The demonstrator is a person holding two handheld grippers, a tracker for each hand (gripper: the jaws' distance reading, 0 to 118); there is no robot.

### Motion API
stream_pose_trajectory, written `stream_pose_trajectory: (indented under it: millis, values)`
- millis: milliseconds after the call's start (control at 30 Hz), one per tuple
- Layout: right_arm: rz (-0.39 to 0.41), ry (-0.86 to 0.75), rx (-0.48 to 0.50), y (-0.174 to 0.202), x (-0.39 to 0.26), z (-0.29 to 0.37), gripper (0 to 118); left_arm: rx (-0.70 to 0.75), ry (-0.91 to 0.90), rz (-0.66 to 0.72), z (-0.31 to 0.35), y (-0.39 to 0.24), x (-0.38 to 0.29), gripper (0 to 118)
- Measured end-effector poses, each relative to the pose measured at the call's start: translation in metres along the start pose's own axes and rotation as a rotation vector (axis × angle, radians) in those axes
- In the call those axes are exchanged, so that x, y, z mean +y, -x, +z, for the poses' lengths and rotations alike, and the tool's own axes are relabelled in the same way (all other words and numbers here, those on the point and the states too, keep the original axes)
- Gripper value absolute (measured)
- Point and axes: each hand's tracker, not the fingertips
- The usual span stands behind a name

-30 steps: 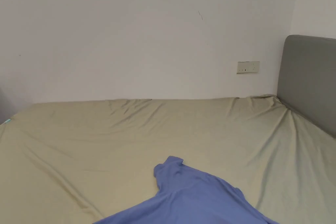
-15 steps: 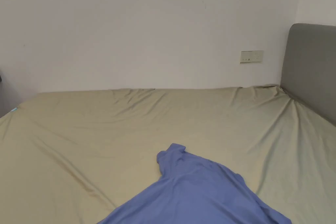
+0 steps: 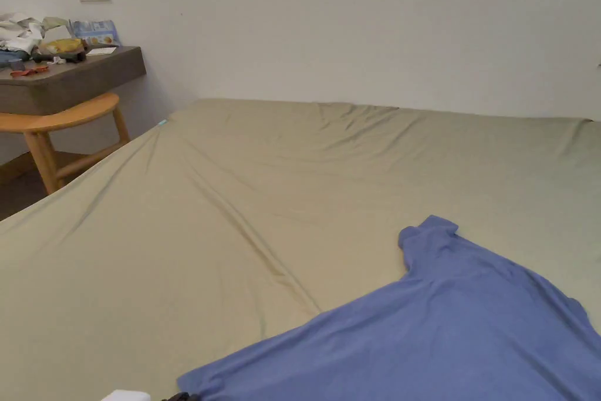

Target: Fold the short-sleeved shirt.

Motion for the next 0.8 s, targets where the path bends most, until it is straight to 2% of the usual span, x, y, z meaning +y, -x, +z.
stream_pose_trajectory:
  millis: [33,67,100,133,167,200,267,367,400,433,467,500,533,567,600,633,800]
  values:
    - [0.006,0.009,0.019,0.004,0.0,-0.007,1,0.028,-0.005,0.046,-0.017,0.009,0.002,26]
    - [0.008,0.008,0.027,0.009,0.0,-0.013,1,0.062,0.018,0.061,-0.041,0.019,0.005,57]
    - [0.009,0.008,0.037,0.012,0.0,-0.017,1,0.086,0.033,0.074,-0.063,0.027,0.007,100]
    - [0.003,0.017,0.054,0.014,0.0,-0.021,1,0.112,0.087,0.081,-0.083,0.033,0.008,118]
    - [-0.005,0.025,0.068,0.014,-0.001,-0.027,1,0.14,0.121,0.097,-0.099,0.039,0.009,117]
    - [-0.001,0.025,0.07,0.016,-0.002,-0.03,1,0.138,0.126,0.13,-0.116,0.045,0.009,109]
    - [0.001,0.039,0.084,0.019,-0.001,-0.037,1,0.181,0.239,0.163,-0.143,0.054,0.008,106]
    - [0.002,0.055,0.092,0.018,-0.002,-0.044,1,0.169,0.248,0.235,-0.163,0.059,0.001,98]
    - [0.004,0.06,0.086,0.019,-0.002,-0.045,1,0.165,0.246,0.226,-0.165,0.054,-0.001,95]
    - [0.002,0.066,0.084,0.017,-0.002,-0.047,1,0.229,0.224,0.146,-0.161,0.043,-0.002,91]
    - [-0.006,0.074,0.082,0.016,-0.003,-0.049,1,0.217,0.228,0.075,-0.161,0.031,-0.004,89]
    - [-0.018,0.077,0.073,0.015,-0.005,-0.05,1,0.136,0.245,0.013,-0.162,0.02,-0.01,84]
    - [-0.024,0.083,0.069,0.014,-0.006,-0.052,1,0.165,0.202,-0.036,-0.159,0.011,-0.015,69]
    - [-0.033,0.096,0.067,0.012,-0.006,-0.054,1,0.132,0.169,-0.056,-0.155,0.007,-0.018,54]
    - [-0.038,0.099,0.063,0.011,-0.007,-0.055,1,0.047,0.179,-0.023,-0.157,0.008,-0.02,30]
    - [-0.041,0.099,0.057,0.01,-0.008,-0.055,1,0.058,0.177,0.015,-0.155,0.008,-0.021,7]
    - [-0.052,0.108,0.038,-0.004,-0.013,-0.057,1,0.01,0.109,0.074,-0.133,0.005,-0.019,4]
